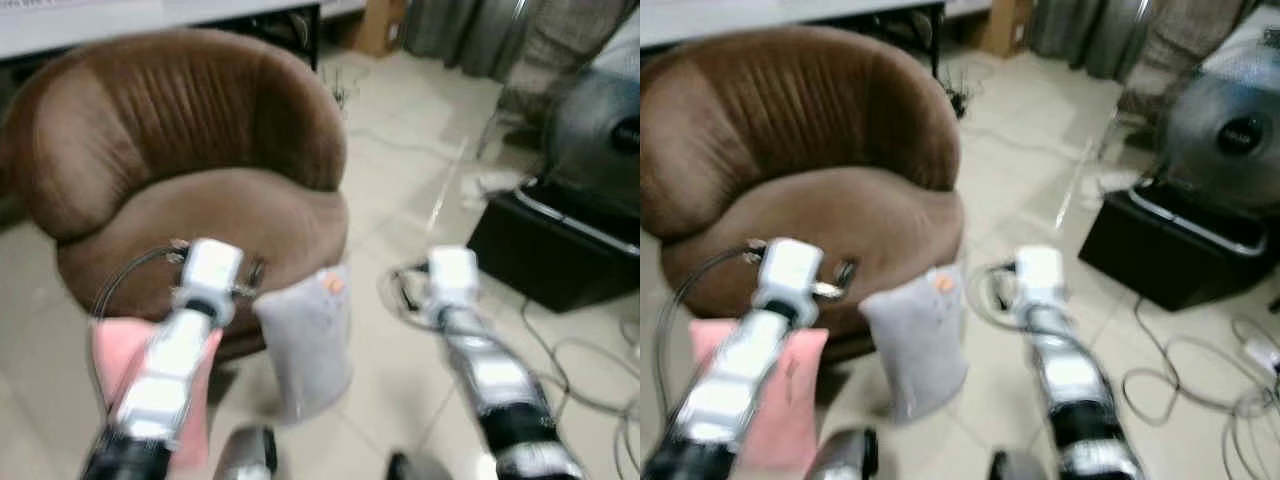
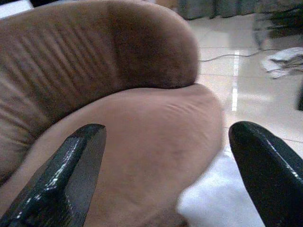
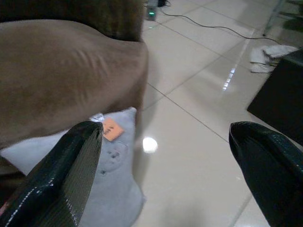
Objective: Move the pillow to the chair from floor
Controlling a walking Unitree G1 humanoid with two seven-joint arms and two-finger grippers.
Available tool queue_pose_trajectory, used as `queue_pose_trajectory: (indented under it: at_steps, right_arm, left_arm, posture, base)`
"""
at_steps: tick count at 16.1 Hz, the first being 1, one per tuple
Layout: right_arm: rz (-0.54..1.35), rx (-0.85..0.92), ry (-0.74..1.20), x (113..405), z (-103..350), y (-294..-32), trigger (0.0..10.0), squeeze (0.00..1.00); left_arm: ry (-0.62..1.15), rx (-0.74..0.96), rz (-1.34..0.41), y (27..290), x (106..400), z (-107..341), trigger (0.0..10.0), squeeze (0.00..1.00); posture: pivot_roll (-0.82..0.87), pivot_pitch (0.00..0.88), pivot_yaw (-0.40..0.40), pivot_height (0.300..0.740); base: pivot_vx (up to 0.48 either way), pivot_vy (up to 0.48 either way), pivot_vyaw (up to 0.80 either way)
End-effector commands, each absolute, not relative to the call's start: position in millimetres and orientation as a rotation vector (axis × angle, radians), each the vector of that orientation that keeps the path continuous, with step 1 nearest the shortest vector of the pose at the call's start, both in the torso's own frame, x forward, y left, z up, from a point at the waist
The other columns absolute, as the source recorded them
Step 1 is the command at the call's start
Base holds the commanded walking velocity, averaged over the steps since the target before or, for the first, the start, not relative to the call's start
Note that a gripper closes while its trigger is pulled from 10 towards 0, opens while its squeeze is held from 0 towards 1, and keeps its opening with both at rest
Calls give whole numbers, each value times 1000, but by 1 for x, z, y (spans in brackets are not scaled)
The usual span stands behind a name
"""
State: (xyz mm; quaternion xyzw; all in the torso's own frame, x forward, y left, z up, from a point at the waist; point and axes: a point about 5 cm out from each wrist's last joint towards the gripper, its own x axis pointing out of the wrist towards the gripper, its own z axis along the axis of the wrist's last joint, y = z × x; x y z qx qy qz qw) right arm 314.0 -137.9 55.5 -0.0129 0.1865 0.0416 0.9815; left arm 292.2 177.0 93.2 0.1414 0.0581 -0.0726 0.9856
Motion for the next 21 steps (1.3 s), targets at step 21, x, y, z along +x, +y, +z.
queue_pose_trajectory:
  at_steps: [21]
  right_arm:
    - [39,-32,401,309,51,-154,10000,0]
  left_arm:
    - [124,275,-187,166,289,92,10000,0]
  posture:
    - [113,0,-26,633]
  base:
    - [371,0,0]
